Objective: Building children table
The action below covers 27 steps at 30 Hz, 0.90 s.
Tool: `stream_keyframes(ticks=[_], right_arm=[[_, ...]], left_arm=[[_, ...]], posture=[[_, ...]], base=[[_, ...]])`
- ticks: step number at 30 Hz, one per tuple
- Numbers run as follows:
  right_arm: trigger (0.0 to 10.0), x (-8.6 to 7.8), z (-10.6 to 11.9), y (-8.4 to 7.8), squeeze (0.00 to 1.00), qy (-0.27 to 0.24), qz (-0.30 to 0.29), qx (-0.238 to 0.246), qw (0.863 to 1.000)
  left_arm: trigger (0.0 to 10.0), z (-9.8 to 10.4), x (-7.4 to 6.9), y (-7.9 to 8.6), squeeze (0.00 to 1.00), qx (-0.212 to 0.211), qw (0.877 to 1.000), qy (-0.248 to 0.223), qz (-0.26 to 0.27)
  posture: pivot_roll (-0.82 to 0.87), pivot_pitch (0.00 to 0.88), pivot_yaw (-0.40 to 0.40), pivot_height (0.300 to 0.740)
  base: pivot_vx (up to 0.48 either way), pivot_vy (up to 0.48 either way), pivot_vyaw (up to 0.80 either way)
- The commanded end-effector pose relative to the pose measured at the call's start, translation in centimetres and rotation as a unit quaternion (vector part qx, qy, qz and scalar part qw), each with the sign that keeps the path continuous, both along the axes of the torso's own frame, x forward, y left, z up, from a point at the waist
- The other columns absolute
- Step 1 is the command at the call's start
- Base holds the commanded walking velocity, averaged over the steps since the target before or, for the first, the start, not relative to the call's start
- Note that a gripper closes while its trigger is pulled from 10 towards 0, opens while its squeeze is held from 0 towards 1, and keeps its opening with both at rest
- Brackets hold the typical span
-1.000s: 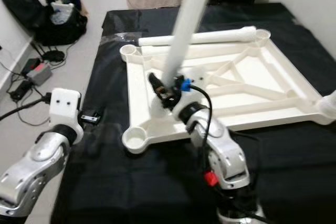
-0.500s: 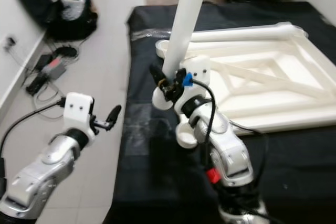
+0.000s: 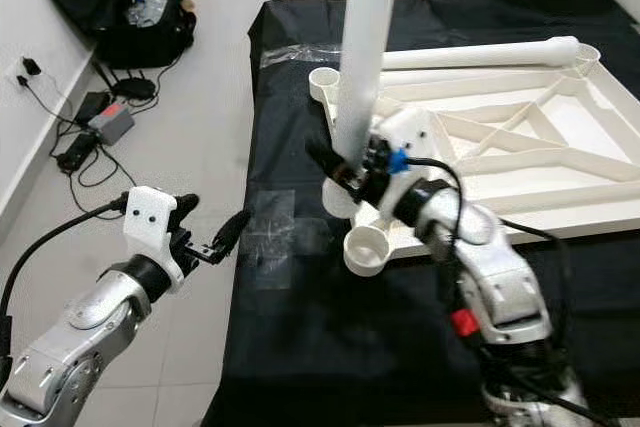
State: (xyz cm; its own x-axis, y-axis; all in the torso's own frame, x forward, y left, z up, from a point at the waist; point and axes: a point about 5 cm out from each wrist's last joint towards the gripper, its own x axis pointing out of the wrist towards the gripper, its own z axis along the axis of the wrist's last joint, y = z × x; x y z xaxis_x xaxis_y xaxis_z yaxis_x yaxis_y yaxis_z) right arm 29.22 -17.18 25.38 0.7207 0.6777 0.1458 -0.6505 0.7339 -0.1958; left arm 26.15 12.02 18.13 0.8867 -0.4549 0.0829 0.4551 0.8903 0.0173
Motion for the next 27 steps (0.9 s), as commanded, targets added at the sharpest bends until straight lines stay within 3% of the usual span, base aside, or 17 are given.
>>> stream_keyframes(ticks=[1, 3, 4, 5, 6, 12, 15, 19, 22, 27], right_arm=[[10.0, -0.7, 0.7, -0.7, 0.0, -0.007, 0.051, 0.002, 0.999], [10.0, -1.4, 1.8, -1.9, 0.0, -0.007, 0.115, -0.002, 0.993], [10.0, -1.4, 1.8, -1.9, 0.0, -0.007, 0.115, -0.002, 0.993], [10.0, -2.1, 2.9, -2.3, 0.0, -0.004, 0.181, -0.003, 0.984], [10.0, -2.5, 3.2, -2.1, 0.0, -0.002, 0.211, -0.011, 0.977], [10.0, -2.2, 2.4, -0.9, 0.0, -0.005, 0.254, -0.086, 0.963], [10.0, -2.1, 1.9, -0.3, 0.0, -0.005, 0.267, -0.096, 0.959], [10.0, -1.7, 0.6, 0.9, 0.0, -0.005, 0.284, -0.096, 0.954], [10.0, -1.1, 0.5, 0.6, 0.0, -0.003, 0.29, -0.087, 0.953], [10.0, -1.0, 1.8, -0.5, 0.0, -0.011, 0.296, -0.074, 0.952]], left_arm=[[10.0, -0.2, -0.8, -0.4, 0.0, 0.004, 0.999, 0.003, -0.044], [10.0, -0.1, -1.9, -1.2, 0.0, 0.008, 0.993, 0.0, -0.121], [10.0, -0.1, -1.9, -1.2, 0.0, 0.008, 0.993, 0.0, -0.121], [10.0, 0.3, -2.8, -1.5, 0.0, 0.021, 0.983, -0.007, -0.184], [10.0, 0.5, -3.0, -1.4, 0.0, 0.028, 0.979, -0.011, -0.203], [10.0, 1.4, -3.0, -0.4, 0.0, 0.061, 0.97, -0.031, -0.233], [10.0, 2.2, -2.9, -0.1, 0.0, 0.061, 0.969, -0.042, -0.237], [10.0, 3.7, -3.0, 0.5, 0.0, 0.086, 0.957, -0.058, -0.271], [10.0, 3.5, -3.3, 0.8, 0.0, 0.127, 0.945, -0.051, -0.298], [10.0, 3.6, -4.1, 0.5, 0.0, 0.119, 0.939, -0.045, -0.318]], posture=[[-0.02, 0.26, 0.011, 0.74], [-0.02, 0.269, 0.017, 0.74], [-0.02, 0.269, 0.017, 0.74], [-0.02, 0.274, 0.018, 0.74], [-0.01, 0.277, 0.019, 0.74], [-0.01, 0.29, 0.025, 0.74], [-0.01, 0.298, 0.025, 0.74], [0.01, 0.309, 0.027, 0.74], [0.02, 0.315, 0.028, 0.74], [0.02, 0.323, 0.029, 0.74]], base=[[0.0, 0.0, 0.0], [0.0, 0.0, 0.0], [0.0, 0.0, 0.0], [0.0, 0.0, 0.0], [0.0, 0.0, 0.0], [0.0, 0.0, 0.0], [0.0, 0.0, 0.0], [0.0, 0.0, 0.0], [0.0, 0.0, 0.0], [0.0, 0.0, 0.0]])
